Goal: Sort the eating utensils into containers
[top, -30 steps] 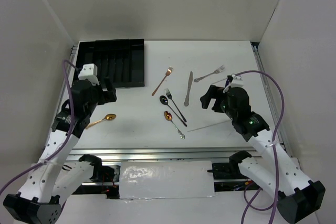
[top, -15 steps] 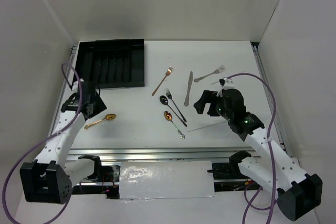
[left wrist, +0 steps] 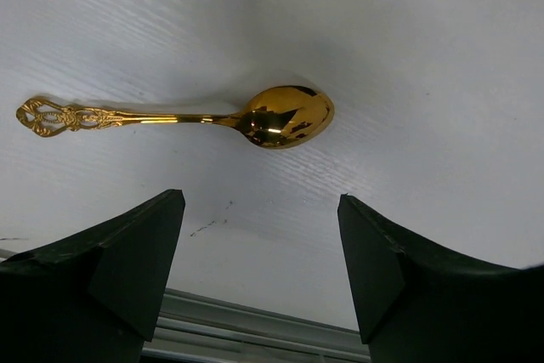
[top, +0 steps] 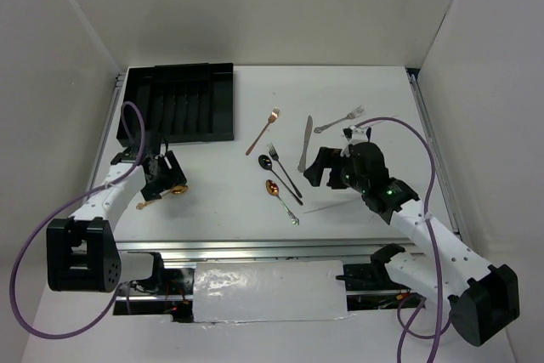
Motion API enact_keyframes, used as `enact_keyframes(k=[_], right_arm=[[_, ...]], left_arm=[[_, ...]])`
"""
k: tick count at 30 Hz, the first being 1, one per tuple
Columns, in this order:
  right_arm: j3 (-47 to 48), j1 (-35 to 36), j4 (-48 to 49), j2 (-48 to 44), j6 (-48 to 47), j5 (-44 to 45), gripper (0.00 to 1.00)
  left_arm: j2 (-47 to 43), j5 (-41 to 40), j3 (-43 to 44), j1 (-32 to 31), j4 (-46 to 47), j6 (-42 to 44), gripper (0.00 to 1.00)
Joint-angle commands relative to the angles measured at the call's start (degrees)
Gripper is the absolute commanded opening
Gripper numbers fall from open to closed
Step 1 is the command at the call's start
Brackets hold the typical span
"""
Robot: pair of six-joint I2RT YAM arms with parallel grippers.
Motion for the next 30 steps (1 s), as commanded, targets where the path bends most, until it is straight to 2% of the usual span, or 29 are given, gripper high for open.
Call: enact_keyframes(k=[1, 6, 10, 19, 24, 30], right_arm=[[0.45, 1.01, 3.42, 0.87, 0.49, -0.81, 1.0], [0.97, 2.15, 2.72, 1.49, 1.1, -0.37, 1.0], [0.45, 2.77, 2.89, 1.23, 1.89, 0.77, 1.0], [0.89, 3.91, 1.48, 1.4, 2.33, 1.74, 1.0], [1.33, 4.44, 0.96, 1.31, 2.33, 2.36, 1.0], [1.41, 4.79, 0.69, 1.58, 2.6, 2.44, 1.0]], left_arm=[[-1.86, 0.71, 0.32, -0.05, 2.95, 0.26, 0.88], [-1.07, -0.08, 1.29, -2.07, 4.72, 5.36, 0.86], [2.43, 0.09, 4.88, -3.39, 3.14, 8.08, 0.9], [13.33, -6.76, 8.67, -8.04, 0.59, 14.06, 0.97], [17.82, -6.68, 9.46, -9.19, -0.03, 14.86, 0.98], [17.74, -8.42, 9.55, -10.86, -0.2, 14.34, 0.99]])
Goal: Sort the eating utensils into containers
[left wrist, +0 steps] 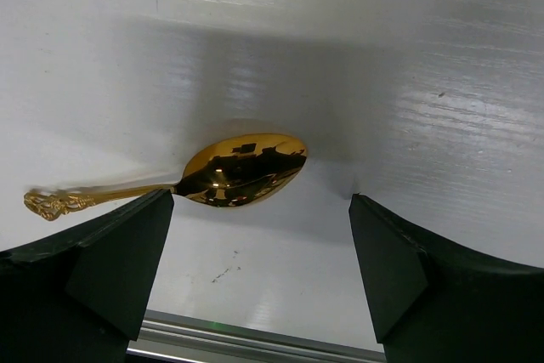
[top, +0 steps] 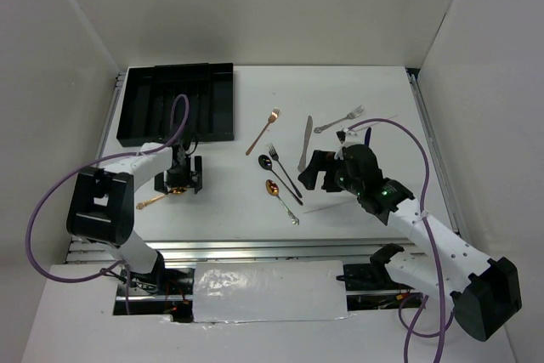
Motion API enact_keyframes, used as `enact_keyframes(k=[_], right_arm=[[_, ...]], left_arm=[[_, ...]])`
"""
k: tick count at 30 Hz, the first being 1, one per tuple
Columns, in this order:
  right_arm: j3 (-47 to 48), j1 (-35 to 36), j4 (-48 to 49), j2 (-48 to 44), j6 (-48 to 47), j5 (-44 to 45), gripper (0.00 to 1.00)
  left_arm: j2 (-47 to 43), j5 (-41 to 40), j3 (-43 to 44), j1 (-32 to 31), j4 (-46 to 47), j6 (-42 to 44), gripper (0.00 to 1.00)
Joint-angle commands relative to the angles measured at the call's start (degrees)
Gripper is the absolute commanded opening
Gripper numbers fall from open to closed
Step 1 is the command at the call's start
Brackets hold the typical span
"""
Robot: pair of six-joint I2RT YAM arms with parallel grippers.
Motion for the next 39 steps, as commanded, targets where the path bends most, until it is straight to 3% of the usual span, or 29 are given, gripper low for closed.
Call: enact_keyframes(k=[1, 4, 9, 11, 15, 16, 17, 18, 22, 25, 29, 35, 39], right_arm=[[1.5, 0.81, 0.41, 0.18, 0.43, 0.96, 1.0], [1.15, 1.07, 0.5, 0.09, 0.87, 1.13, 1.0], [0.62, 1.51, 1.2, 0.27, 1.49, 1.13, 1.0], [0.62, 1.69, 1.29, 0.53, 1.58, 1.05, 1.0], [0.89, 2.04, 0.85, 0.97, 1.84, 1.74, 1.0], [0.97, 2.04, 0.67, 0.97, 1.84, 1.92, 1.0], [0.89, 2.21, 0.58, 0.71, 1.93, 2.1, 1.0], [0.8, 2.3, 0.58, 0.53, 1.93, 2.19, 1.0], [0.45, 2.3, 0.15, 0.0, 1.93, 2.54, 1.0], [0.27, 2.39, -0.3, -0.43, 2.1, 2.98, 1.0], [0.1, 2.48, -0.21, -0.44, 2.28, 2.98, 1.0], [0.45, 3.01, -0.12, 0.18, 2.54, 2.98, 1.0], [0.27, 3.18, 0.41, 0.8, 2.63, 2.98, 1.0]], left_arm=[[-0.93, -3.16, 2.14, -1.22, -1.45, 0.49, 0.99], [-2.42, -8.43, 2.58, -1.66, -3.29, -2.05, 0.98], [-4.79, -17.48, 2.67, -2.28, -7.07, -11.18, 0.84], [-8.21, -17.24, 1.1, -2.28, -7.69, -17.04, 0.76], [-12.09, -10.32, -3.99, -1.76, -3.22, -22.97, 0.59], [-12.44, -9.07, -4.53, -1.67, -2.43, -23.58, 0.48], [-12.27, -7.93, -5.23, -1.49, -1.38, -24.63, 0.45], [-11.83, -7.4, -5.76, -1.4, -1.19, -25.34, 0.44], [-9.55, -6.51, -7.96, -1.49, 2.14, -26.58, 0.17], [-6.05, -8.43, -6.04, -1.49, 2.15, -26.14, 0.05], [-1.82, -15.8, -3.31, -0.44, 5.14, -23.24, 0.08], [4.16, -14.69, 2.75, 0.44, 7.07, -19.64, 0.26], [6.8, -13.02, 8.46, -0.08, 4.44, -15.51, 0.27]])
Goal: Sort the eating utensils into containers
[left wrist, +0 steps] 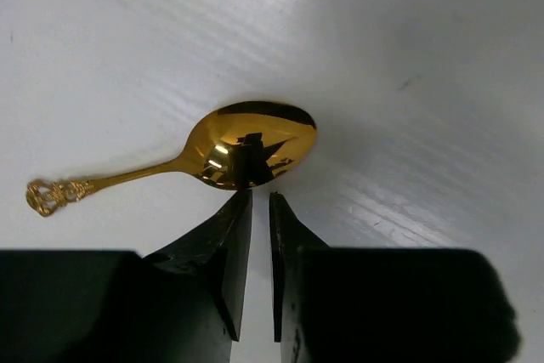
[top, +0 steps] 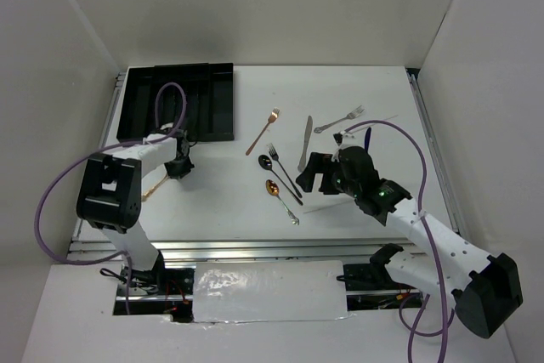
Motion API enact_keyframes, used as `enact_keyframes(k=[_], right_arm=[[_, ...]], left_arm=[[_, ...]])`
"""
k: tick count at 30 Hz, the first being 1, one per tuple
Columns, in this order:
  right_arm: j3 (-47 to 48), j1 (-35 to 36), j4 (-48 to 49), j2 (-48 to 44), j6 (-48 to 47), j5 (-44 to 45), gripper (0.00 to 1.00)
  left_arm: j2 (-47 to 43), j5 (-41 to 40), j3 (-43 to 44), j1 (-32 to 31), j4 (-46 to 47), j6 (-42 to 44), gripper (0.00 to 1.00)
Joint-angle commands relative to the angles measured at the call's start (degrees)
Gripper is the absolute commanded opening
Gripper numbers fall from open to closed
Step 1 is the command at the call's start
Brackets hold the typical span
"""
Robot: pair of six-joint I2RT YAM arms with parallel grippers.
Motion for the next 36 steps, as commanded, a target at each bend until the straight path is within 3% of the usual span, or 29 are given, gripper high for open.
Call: enact_keyframes(k=[1, 2, 4, 8, 12, 15, 19, 27, 36], right_arm=[[0.29, 0.52, 1.24, 0.57, 0.55, 0.97, 1.0], [0.12, 0.6, 1.41, 0.84, 0.55, 0.97, 1.0], [-0.41, 0.69, 2.29, 1.02, 0.55, 0.79, 1.0], [-1.29, 0.61, 4.13, 1.63, 0.56, -0.08, 1.0], [-0.68, 0.6, 4.93, 3.65, -0.15, -1.93, 1.0], [-0.06, 0.87, 4.49, 4.36, -1.03, -3.07, 1.0], [0.29, 1.04, 4.05, 4.01, -1.38, -3.07, 1.0], [1.17, 1.22, 3.61, 5.85, -2.08, -4.92, 1.0], [2.13, 1.39, 3.88, 7.78, -3.31, -5.45, 1.0]], left_arm=[[0.09, 0.34, 4.36, -0.65, -1.2, 5.86, 0.28], [-1.3, 0.6, 5.58, -0.65, -2.95, 6.93, 0.3], [-3.67, 1.57, 7.69, -0.65, -6.63, 12.1, 0.56], [-6.06, 0.96, 9.2, -0.22, -10.78, 24.48, 0.8], [-7.73, 3.76, 6.65, 0.49, -5.79, 29.43, 0.92], [-4.66, 4.29, 7.08, 0.84, -3.58, 32.77, 0.91], [-4.3, 12.72, 5.95, 0.75, -0.68, 41.81, 0.85], [-3.43, 19.67, 3.4, 3.91, 2.83, 44.47, 0.78], [-3.78, 15.64, -1.96, 6.64, 5.83, 43.5, 0.83]])
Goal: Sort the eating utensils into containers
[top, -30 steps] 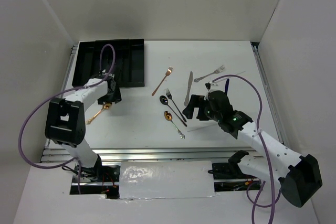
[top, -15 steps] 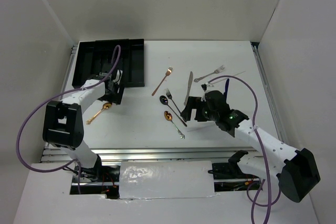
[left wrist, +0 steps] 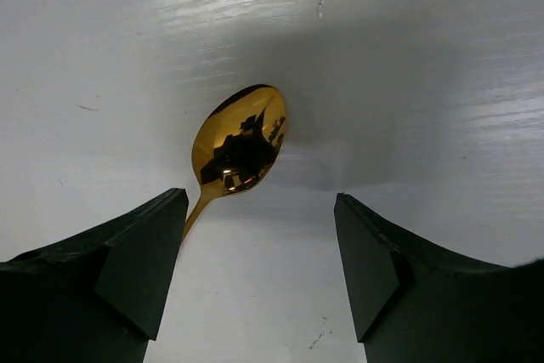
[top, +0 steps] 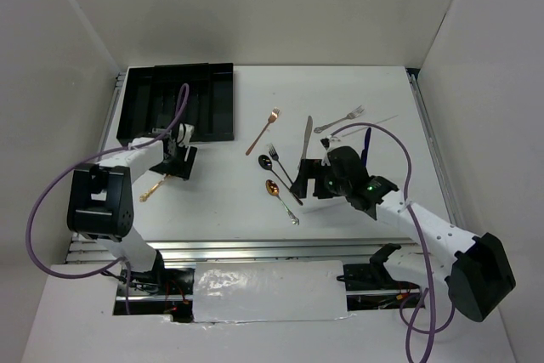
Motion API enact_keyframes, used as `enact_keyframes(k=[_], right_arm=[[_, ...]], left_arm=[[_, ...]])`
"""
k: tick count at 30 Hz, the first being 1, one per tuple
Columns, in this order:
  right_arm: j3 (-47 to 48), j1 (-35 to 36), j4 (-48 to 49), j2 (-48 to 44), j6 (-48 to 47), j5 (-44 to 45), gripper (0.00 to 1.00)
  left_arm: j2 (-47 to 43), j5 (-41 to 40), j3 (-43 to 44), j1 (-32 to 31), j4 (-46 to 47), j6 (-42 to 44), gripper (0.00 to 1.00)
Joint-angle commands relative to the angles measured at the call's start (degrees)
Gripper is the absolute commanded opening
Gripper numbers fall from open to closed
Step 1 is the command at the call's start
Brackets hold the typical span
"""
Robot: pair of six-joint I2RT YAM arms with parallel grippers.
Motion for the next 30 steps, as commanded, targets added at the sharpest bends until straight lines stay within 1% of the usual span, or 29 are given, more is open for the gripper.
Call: enact_keyframes(k=[1, 5, 9, 13, 18, 20, 23, 26, 29, 30], right_arm=[[3.03, 0.72, 2.17, 1.58, -1.26, -0.9, 1.0], [3.04, 0.72, 2.79, 2.19, -1.0, -0.81, 1.0], [3.21, 1.24, 2.78, 2.29, -0.29, -0.81, 1.0], [2.16, 1.42, 2.87, 1.49, 1.46, 0.42, 1.0], [3.03, 1.77, 2.17, 2.63, 1.29, 0.41, 1.0], [3.47, 1.95, 1.82, 2.9, 1.29, 0.68, 1.0], [3.74, 1.95, 2.08, 2.9, 1.64, 0.77, 1.0], [3.74, 2.12, 1.99, 3.07, 1.99, 1.29, 1.0], [3.21, 2.21, 2.17, 2.9, 2.52, 1.47, 1.0], [3.13, 2.3, 2.08, 2.73, 2.7, 1.47, 1.0]], left_arm=[[0.44, -1.56, -0.89, 1.46, 2.06, 0.79, 0.84], [2.37, -1.57, -0.55, 2.43, 2.42, 0.53, 0.83], [5.71, 0.71, -0.28, 3.04, 3.21, 0.36, 0.77], [8.61, -0.95, 1.12, 3.22, 2.33, -0.35, 0.73], [7.47, 2.11, 1.03, 3.22, 2.33, 0.0, 0.64], [7.47, 2.47, 1.74, 3.05, 0.5, -0.17, 0.64], [7.39, 0.9, 2.53, 1.64, -1.01, -0.52, 0.62], [6.77, -1.39, 1.74, 0.06, -0.84, -1.4, 0.61], [6.59, -1.05, 2.0, -0.91, -1.53, -2.19, 0.6], [6.77, -0.96, 2.87, -1.35, -1.97, -4.37, 0.6]])
